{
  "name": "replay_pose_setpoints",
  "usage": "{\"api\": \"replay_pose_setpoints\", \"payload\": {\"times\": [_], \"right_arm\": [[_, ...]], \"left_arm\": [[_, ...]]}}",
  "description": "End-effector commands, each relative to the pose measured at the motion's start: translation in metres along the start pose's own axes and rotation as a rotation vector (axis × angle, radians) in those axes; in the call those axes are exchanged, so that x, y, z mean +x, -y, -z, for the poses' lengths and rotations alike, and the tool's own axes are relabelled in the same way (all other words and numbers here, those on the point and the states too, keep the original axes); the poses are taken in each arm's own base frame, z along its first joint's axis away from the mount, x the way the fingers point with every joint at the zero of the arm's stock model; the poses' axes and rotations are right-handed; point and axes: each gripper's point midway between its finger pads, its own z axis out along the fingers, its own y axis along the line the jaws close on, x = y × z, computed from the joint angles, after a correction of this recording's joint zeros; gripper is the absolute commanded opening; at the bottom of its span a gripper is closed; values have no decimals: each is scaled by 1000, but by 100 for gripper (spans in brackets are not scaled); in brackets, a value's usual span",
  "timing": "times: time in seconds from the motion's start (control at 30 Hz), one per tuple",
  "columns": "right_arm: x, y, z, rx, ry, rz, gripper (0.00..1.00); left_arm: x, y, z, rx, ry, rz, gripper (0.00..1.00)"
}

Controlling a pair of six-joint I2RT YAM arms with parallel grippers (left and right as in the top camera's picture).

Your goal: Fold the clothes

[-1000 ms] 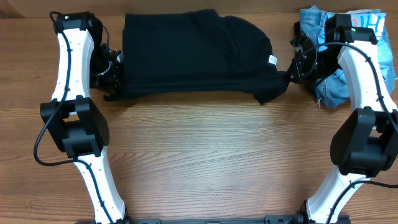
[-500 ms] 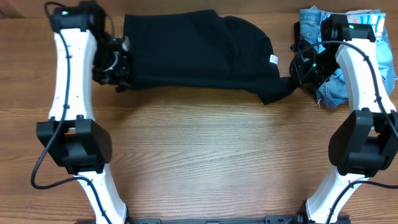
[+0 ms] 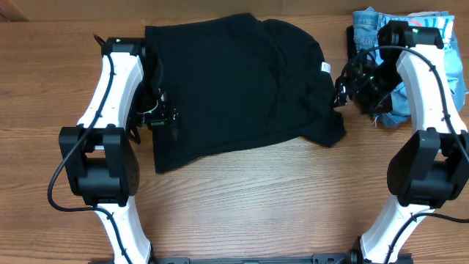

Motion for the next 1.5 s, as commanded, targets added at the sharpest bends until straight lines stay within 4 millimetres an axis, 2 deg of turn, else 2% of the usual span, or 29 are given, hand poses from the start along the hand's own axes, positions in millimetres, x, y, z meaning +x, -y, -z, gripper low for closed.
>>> {"api": "replay_pose_setpoints", "payload": {"times": [0.0,0.07,0.1,0.13,0.17,0.2,0.27,0.37,0.4,0.47,0.53,0.6,0.7,0.77,0.87,0.9,1.0,1.07,1.17,1.23,1.33,1.4,1.47], "right_arm": [[-35,-13,69,22,256,60,92],[-57,-19,88,11,368,78,86],[-67,-27,92,-33,411,88,72],[-73,-33,93,-65,434,104,53],[-79,-39,95,-87,459,122,36],[-84,-42,96,-86,481,135,24],[-90,-46,99,-86,507,152,21],[-98,-50,100,-87,536,171,19],[-101,-51,100,-86,546,176,14],[-105,-52,95,-88,542,180,8],[-108,-51,80,-90,507,176,4],[-112,-49,68,-91,484,174,4],[-114,-47,57,-91,460,171,4],[-112,-46,56,-87,450,167,4],[-106,-36,52,-39,418,145,4],[-104,-35,51,-33,409,141,4],[-98,-34,49,-31,384,133,4],[-95,-34,47,-32,370,129,4],[-94,-34,47,-32,366,128,4],[-91,-35,46,-34,354,128,4],[-84,-47,40,-37,320,146,4],[-84,-59,31,-40,311,175,4],[-91,-67,13,-33,322,206,4]], "left_arm": [[-26,12,52,70,202,-29,100],[-51,17,79,84,355,-46,95],[-69,20,89,93,440,-55,78],[-83,22,93,98,494,-61,41],[-96,25,95,108,540,-68,13],[-102,30,94,135,561,-80,5],[-113,40,82,187,571,-99,6],[-143,35,58,183,640,-95,7],[-159,31,55,189,703,-93,4],[-177,23,55,186,776,-82,4],[-179,6,45,138,760,-44,4],[-176,4,30,133,708,-36,4],[-179,2,-13,129,597,-23,4],[-183,1,-50,134,515,-17,4],[-186,-5,-71,102,475,-5,4],[-186,-14,-71,61,476,8,4],[-188,-56,-69,-121,485,2,4],[-192,-75,-65,-167,499,-51,4],[-201,-112,-56,-238,546,-39,4],[-214,-127,-46,-256,611,-47,4],[-220,-141,-38,-285,650,-23,4],[-219,-150,-37,-313,643,-16,4],[-218,-156,-33,-345,641,-8,4]]}}
